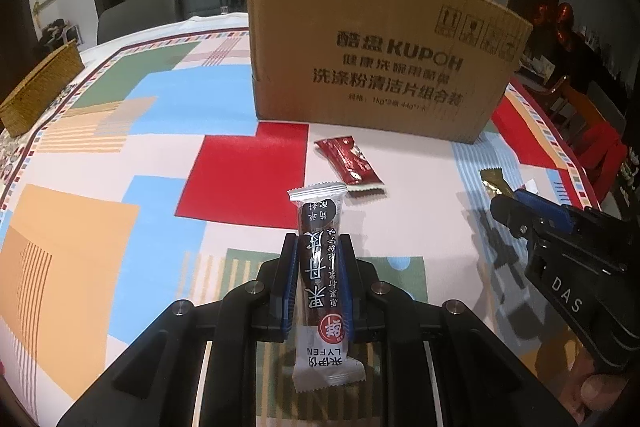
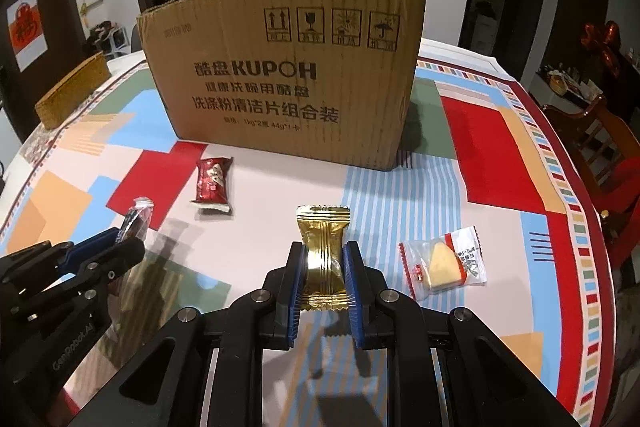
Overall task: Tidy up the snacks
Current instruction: 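Lift the stick packet and gold candy and carry both over the box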
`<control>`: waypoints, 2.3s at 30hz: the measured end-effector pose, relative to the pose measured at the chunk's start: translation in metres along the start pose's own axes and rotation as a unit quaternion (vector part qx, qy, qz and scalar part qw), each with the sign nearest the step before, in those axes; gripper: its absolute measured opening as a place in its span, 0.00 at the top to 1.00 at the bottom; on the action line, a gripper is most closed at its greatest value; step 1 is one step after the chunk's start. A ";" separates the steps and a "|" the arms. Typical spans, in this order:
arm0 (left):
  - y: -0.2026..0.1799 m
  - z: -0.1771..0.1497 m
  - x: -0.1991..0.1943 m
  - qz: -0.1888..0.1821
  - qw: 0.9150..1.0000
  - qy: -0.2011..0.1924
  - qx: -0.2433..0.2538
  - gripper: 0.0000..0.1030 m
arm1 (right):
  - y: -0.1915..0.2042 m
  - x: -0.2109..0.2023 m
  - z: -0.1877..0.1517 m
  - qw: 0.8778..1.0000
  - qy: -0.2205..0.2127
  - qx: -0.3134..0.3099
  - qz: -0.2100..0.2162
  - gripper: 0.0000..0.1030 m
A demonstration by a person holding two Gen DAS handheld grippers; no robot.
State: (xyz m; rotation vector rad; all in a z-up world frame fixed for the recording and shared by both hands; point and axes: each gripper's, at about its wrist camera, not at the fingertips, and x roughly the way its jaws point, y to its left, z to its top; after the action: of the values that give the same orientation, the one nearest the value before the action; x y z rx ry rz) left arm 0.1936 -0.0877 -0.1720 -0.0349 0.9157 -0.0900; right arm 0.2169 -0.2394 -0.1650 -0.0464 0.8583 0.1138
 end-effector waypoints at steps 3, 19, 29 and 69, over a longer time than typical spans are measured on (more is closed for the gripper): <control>0.003 0.004 -0.004 0.000 1.000 -0.004 -0.002 0.81 | 0.002 -0.005 0.002 1.000 -0.004 0.004 -0.001 0.80; 0.021 0.031 -0.025 0.005 1.000 -0.030 -0.004 0.81 | 0.016 -0.029 0.030 0.999 -0.033 0.009 -0.011 0.80; 0.025 0.056 -0.040 0.004 0.999 -0.054 0.002 0.81 | 0.020 -0.044 0.055 0.998 -0.061 0.012 -0.014 0.80; 0.007 0.171 -0.077 -0.019 0.985 -0.159 0.064 0.81 | 0.013 -0.077 0.140 0.989 -0.142 0.028 -0.037 0.80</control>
State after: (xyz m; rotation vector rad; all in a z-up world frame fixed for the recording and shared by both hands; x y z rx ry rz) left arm 0.2830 -0.0749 -0.0070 0.0511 0.5892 -0.1736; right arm 0.2714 -0.2205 -0.0152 -0.0087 0.5749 0.0258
